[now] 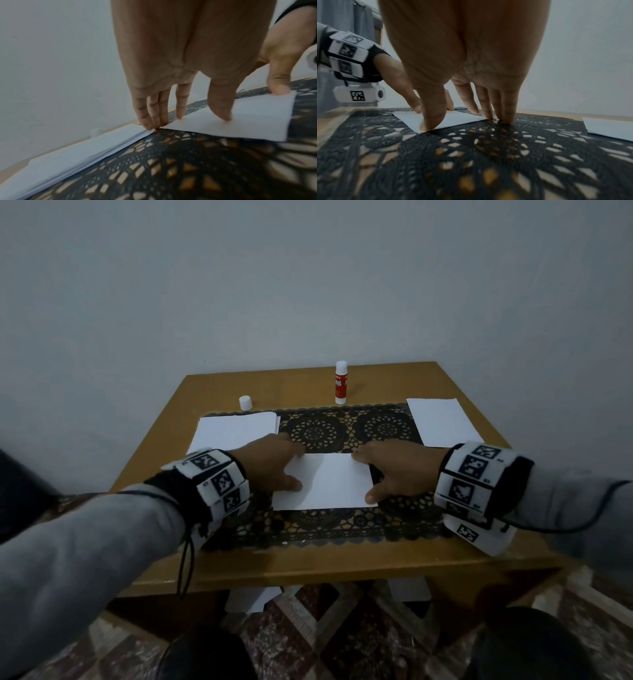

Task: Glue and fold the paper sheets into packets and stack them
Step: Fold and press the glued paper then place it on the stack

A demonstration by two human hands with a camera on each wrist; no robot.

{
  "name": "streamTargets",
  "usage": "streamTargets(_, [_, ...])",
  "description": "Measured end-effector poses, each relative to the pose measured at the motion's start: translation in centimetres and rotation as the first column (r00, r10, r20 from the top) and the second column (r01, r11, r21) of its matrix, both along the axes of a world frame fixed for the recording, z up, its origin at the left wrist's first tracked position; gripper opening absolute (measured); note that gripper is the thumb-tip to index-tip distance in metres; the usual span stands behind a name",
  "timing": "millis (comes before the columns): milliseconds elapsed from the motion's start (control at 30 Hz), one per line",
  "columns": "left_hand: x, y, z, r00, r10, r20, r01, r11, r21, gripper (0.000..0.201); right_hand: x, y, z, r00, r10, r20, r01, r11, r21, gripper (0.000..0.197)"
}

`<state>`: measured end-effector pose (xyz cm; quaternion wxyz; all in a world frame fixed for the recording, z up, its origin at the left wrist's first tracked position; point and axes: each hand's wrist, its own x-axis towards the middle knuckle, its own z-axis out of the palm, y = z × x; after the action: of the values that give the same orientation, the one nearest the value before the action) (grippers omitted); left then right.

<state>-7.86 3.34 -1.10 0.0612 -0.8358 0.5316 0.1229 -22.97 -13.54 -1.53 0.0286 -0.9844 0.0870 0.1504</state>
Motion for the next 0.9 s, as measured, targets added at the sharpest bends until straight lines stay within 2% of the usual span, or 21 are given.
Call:
streamTargets(133, [0.9, -1.6, 0.4, 0.999, 0.012, 0.037, -0.016, 0.994, 0.112, 0.068, 0.3, 0.1, 0.4, 1.0, 0.012, -0.008, -0.012, 0.999, -0.031, 0.078])
streamTargets(300, [1.0, -2.7, 1.0, 0.996, 0.085, -0.04, -0.076, 0.979, 0.191, 0.068, 0.2, 0.4, 0.5, 0.999, 0.036, -0.021, -0.037, 0.998, -0.042, 0.08])
streamTargets(533, [1.2, -2.7, 1.1, 0.996, 0.087, -0.016, -0.083, 0.981, 0.177, 0.067, -0.1, 0.4, 0.3, 0.999, 0.031, 0.012, -0.031, 0.999, -0.01, 0.084])
streamTargets(700, [1.3, -2.6, 1.1, 0.99, 0.132, -0.058, -0.121, 0.978, 0.169, 0.072, -0.2, 0.4, 0.3, 1.0, 0.03, 0.009, -0.03, 1.0, -0.004, 0.083])
streamTargets(900, [1.2, -2.7, 1.3, 0.986, 0.141, -0.087, -0.123, 0.975, 0.183, 0.067, -0.3, 0.5, 0.4, 1.0, 0.027, 0.005, -0.027, 1.0, 0.003, 0.084])
